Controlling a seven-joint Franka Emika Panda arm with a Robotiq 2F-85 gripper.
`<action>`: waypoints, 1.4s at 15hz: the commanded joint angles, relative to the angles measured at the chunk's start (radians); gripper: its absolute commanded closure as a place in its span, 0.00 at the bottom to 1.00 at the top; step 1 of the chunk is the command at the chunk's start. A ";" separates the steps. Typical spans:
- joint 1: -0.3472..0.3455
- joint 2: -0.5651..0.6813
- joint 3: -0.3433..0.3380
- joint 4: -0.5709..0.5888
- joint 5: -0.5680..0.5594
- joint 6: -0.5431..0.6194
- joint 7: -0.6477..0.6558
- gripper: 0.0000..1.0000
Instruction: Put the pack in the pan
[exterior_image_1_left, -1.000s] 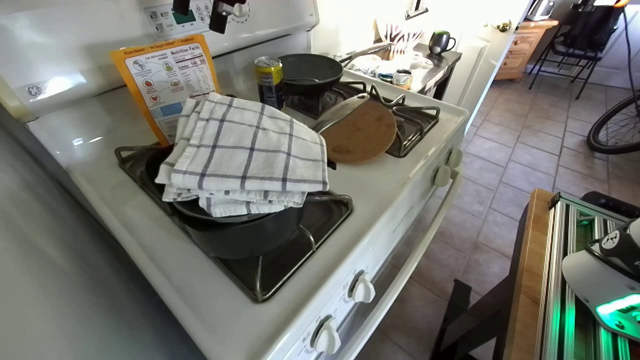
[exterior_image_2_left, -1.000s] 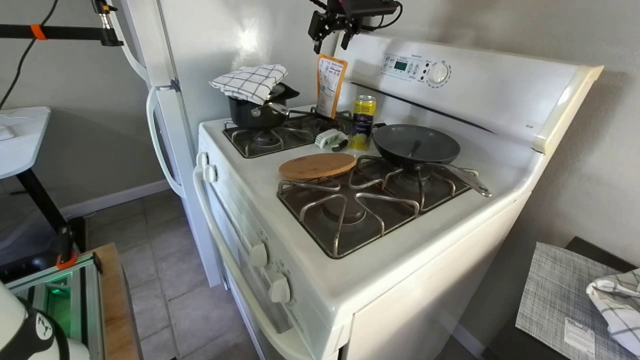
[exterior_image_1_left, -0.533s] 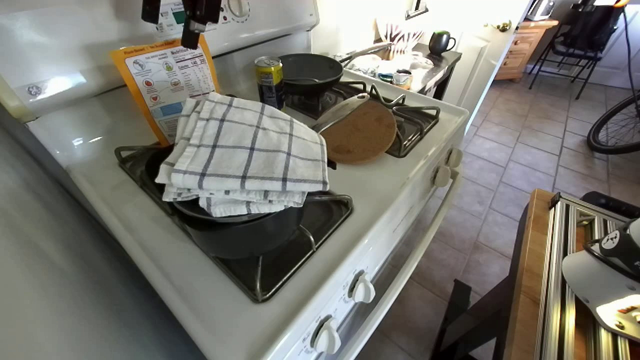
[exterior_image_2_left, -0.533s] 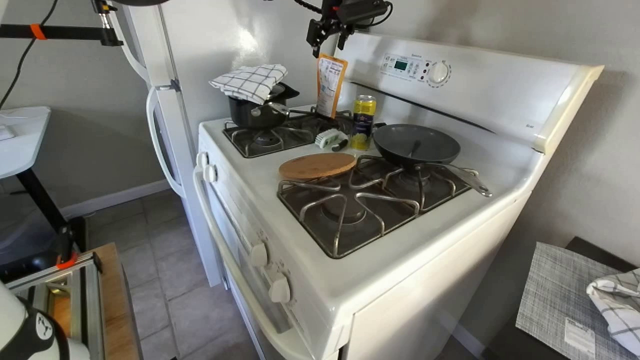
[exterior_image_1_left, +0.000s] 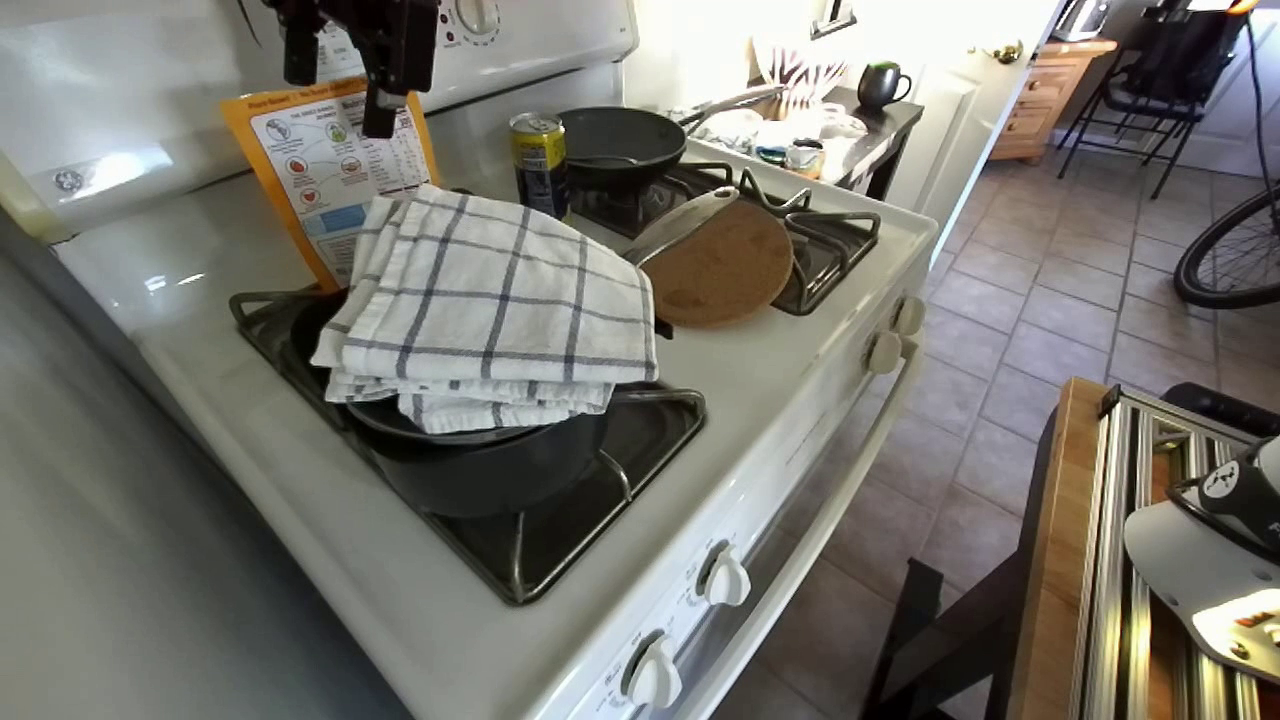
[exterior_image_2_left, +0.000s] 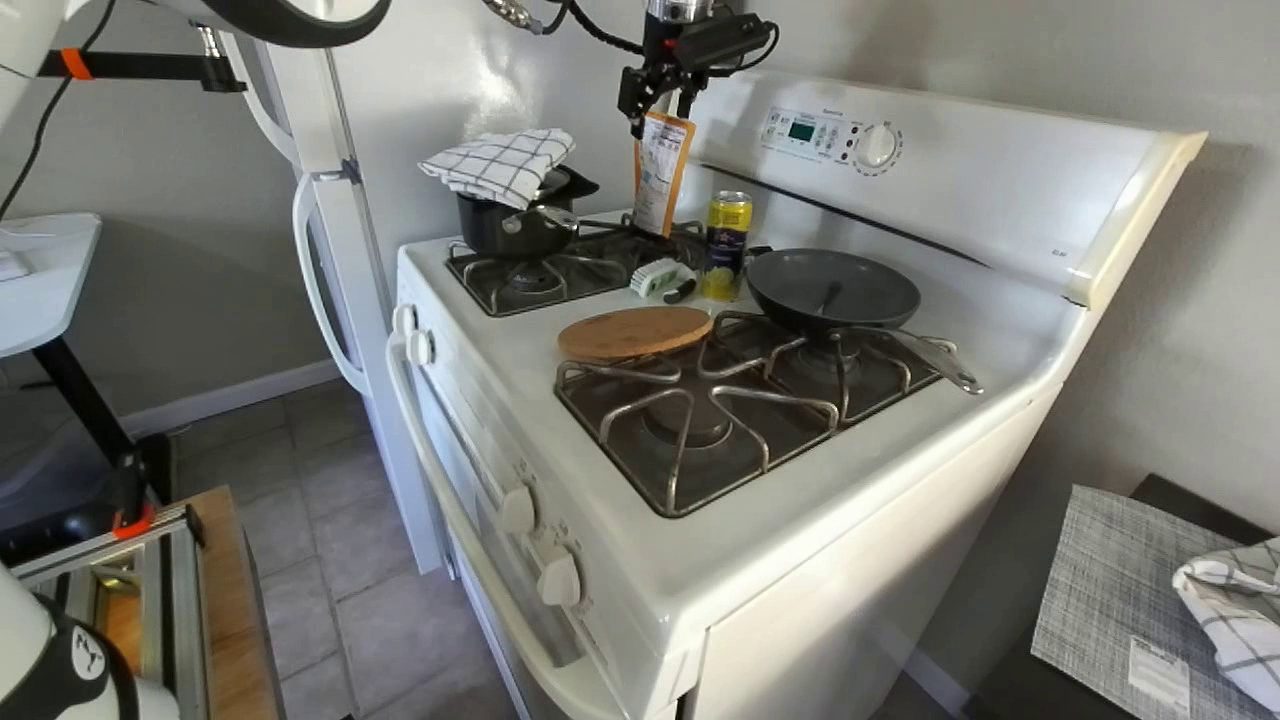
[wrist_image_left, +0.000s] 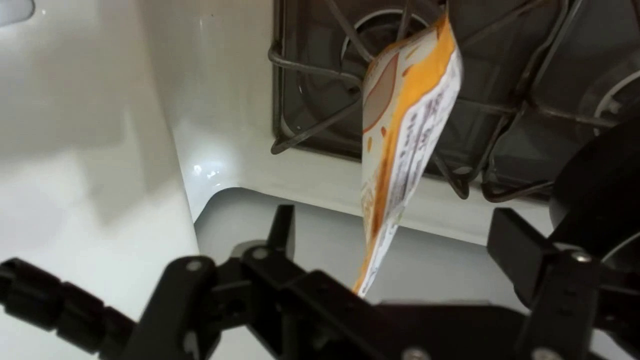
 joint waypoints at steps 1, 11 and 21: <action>0.015 0.039 -0.012 0.046 -0.035 -0.028 -0.004 0.30; 0.021 0.045 -0.021 0.060 -0.085 -0.128 0.008 1.00; -0.124 -0.143 -0.047 0.127 0.021 -0.199 0.088 1.00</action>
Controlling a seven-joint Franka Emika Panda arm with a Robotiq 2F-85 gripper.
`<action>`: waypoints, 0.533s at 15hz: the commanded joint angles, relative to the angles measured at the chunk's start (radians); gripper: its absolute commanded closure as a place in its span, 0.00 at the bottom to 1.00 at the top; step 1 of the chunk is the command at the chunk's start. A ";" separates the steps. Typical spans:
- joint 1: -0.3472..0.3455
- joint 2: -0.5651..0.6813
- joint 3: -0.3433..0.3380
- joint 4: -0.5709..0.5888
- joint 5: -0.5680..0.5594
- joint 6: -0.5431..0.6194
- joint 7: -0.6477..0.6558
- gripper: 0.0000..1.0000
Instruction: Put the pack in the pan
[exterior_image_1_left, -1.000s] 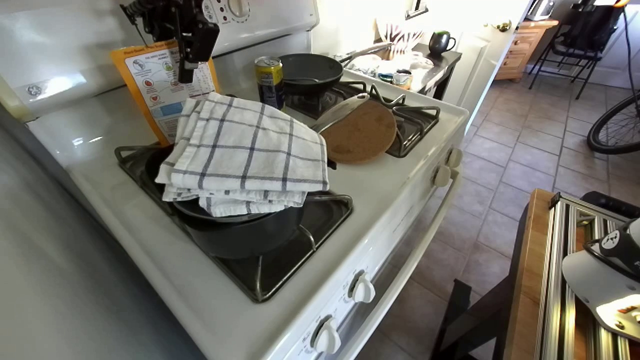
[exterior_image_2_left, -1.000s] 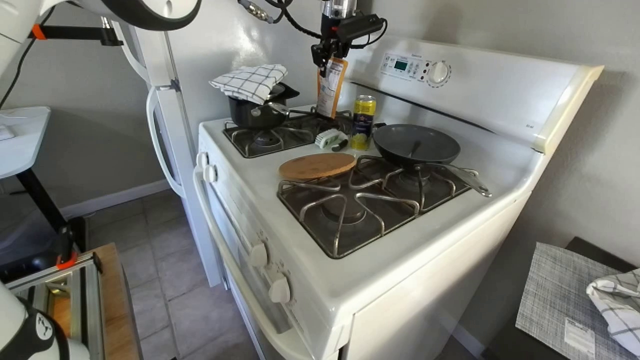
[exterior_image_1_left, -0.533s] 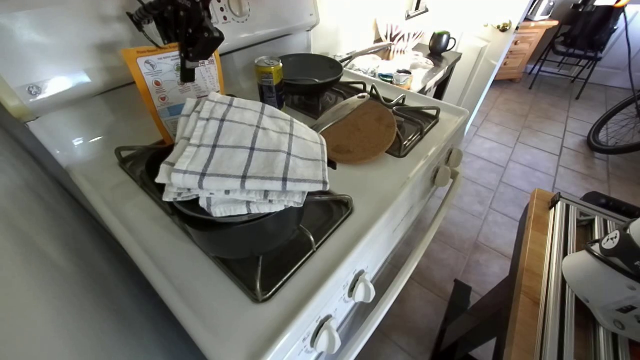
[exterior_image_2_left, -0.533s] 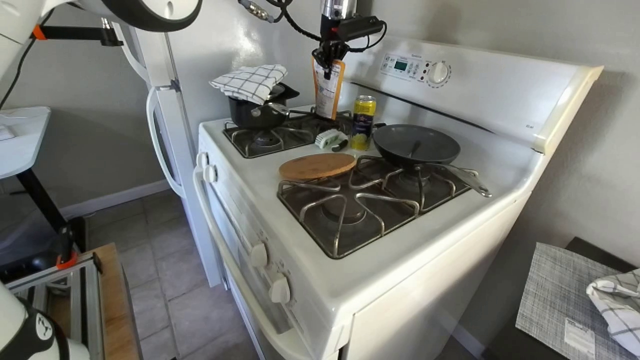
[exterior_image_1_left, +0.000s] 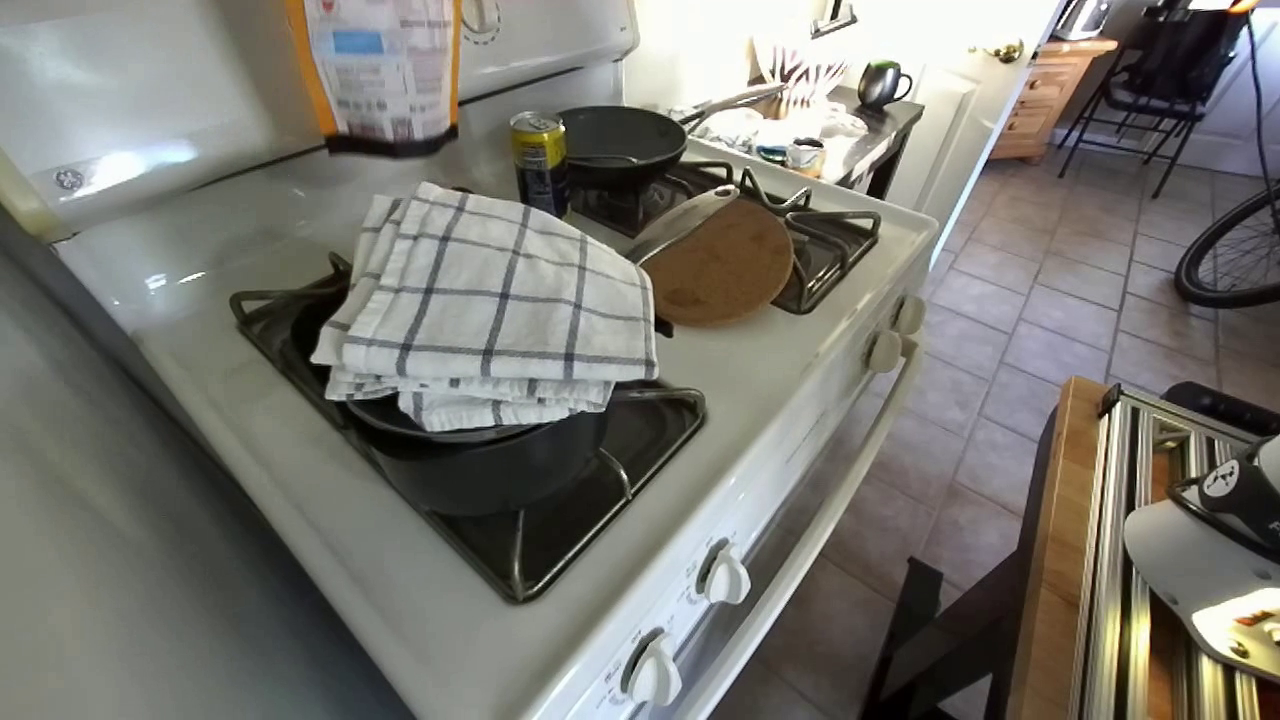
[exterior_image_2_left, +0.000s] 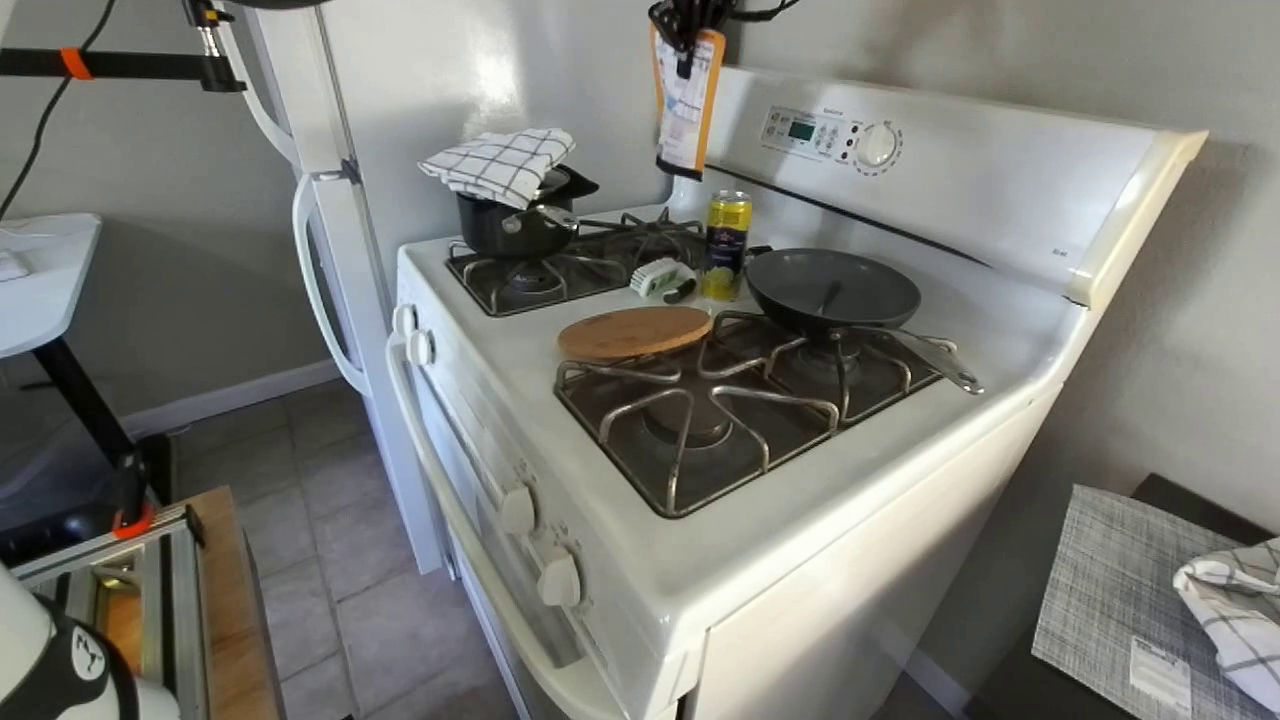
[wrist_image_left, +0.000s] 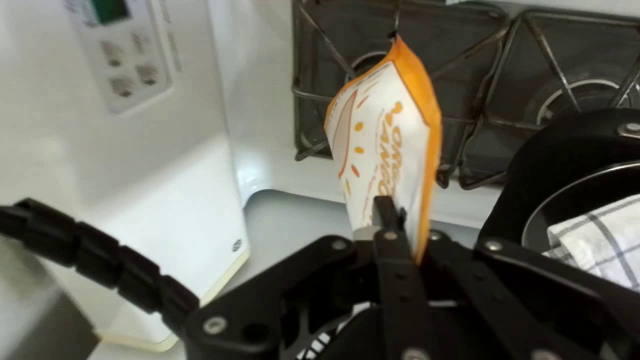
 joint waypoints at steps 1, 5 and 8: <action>-0.075 -0.097 -0.050 0.003 -0.001 0.000 0.082 1.00; -0.163 -0.177 -0.150 -0.013 -0.056 -0.015 0.133 1.00; -0.167 -0.174 -0.213 -0.054 -0.114 -0.011 0.217 1.00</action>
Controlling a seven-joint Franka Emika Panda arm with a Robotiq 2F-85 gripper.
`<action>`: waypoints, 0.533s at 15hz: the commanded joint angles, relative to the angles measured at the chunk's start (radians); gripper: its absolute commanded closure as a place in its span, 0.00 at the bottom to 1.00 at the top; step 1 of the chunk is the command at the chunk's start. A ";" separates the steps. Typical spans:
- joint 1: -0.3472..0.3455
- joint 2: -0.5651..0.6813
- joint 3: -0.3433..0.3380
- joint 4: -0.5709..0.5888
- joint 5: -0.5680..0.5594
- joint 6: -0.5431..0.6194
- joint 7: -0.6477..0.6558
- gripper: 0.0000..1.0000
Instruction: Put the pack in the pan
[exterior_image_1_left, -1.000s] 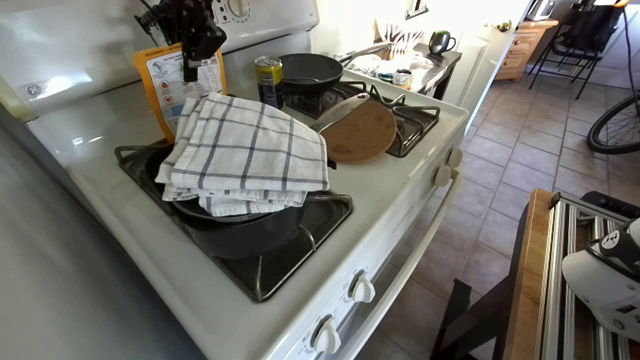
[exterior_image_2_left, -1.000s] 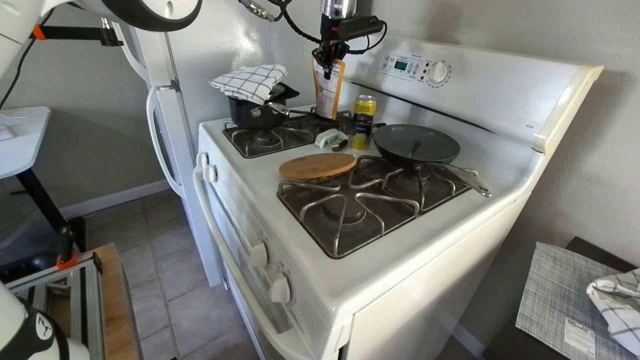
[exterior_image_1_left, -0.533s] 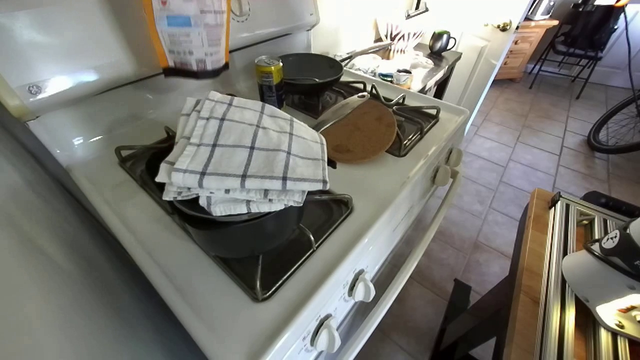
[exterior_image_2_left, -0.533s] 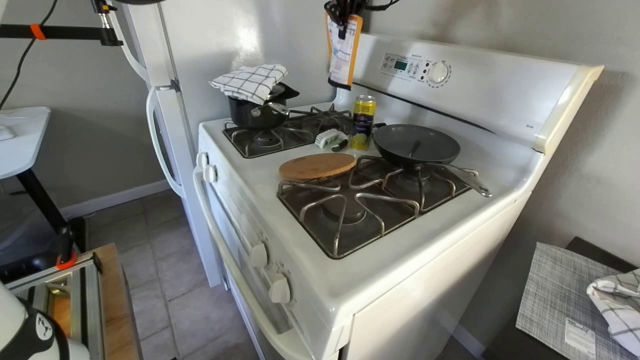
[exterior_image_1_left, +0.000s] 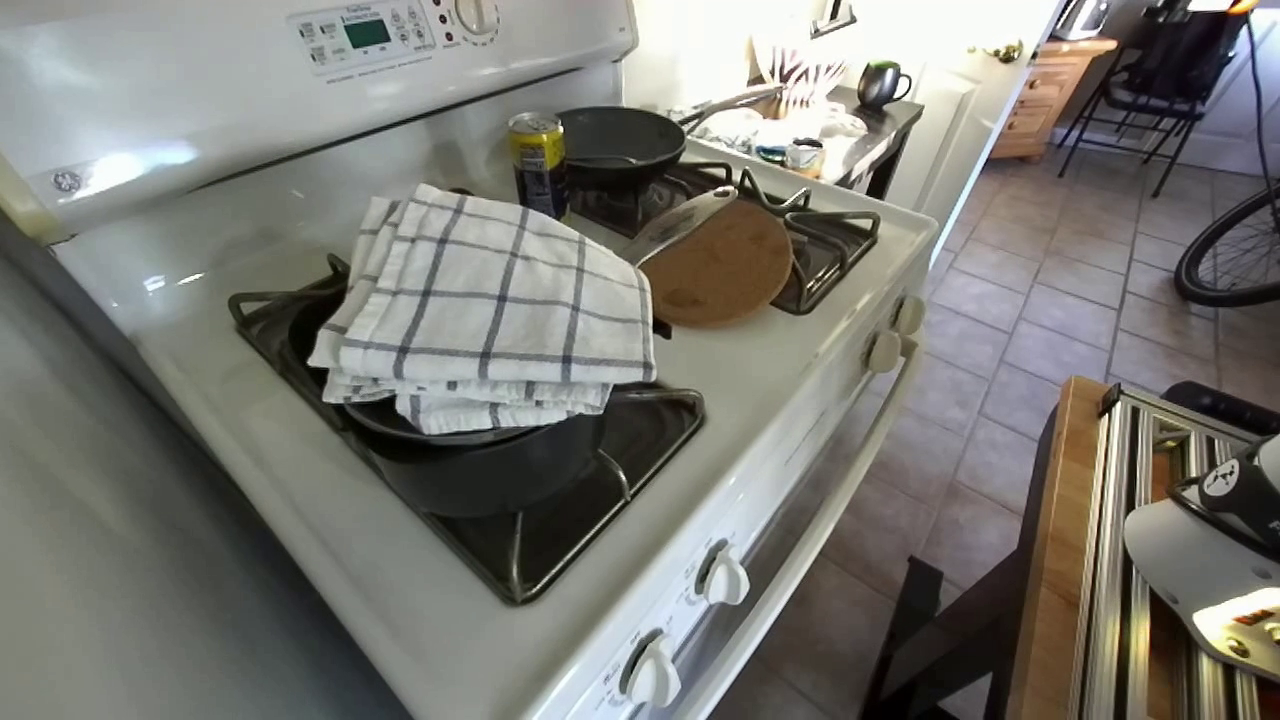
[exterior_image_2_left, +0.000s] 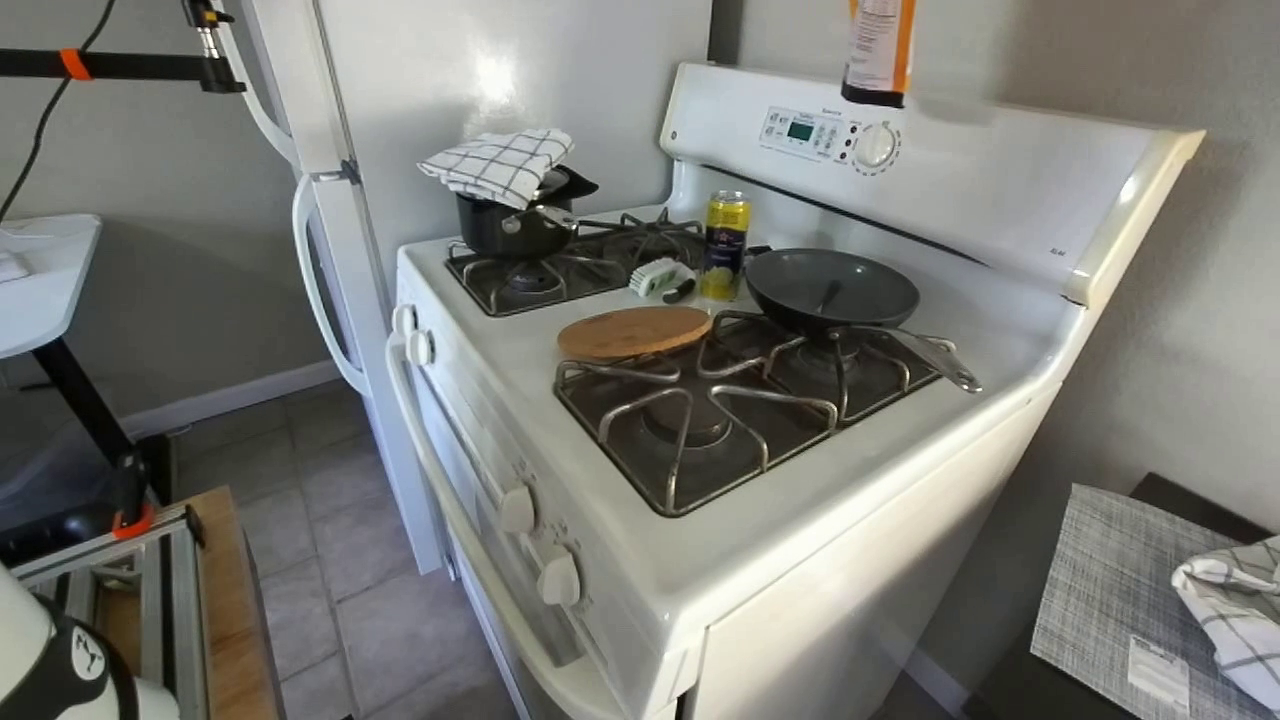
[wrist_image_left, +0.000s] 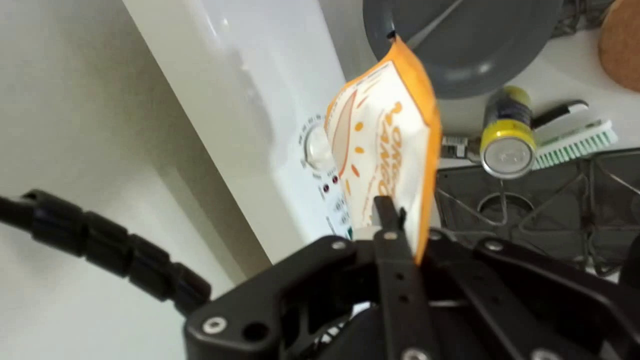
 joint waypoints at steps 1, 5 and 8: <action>0.022 -0.004 -0.058 -0.076 -0.079 -0.018 0.127 1.00; 0.051 0.012 -0.053 -0.158 -0.065 -0.021 0.261 1.00; 0.085 0.006 -0.047 -0.225 -0.056 0.004 0.361 1.00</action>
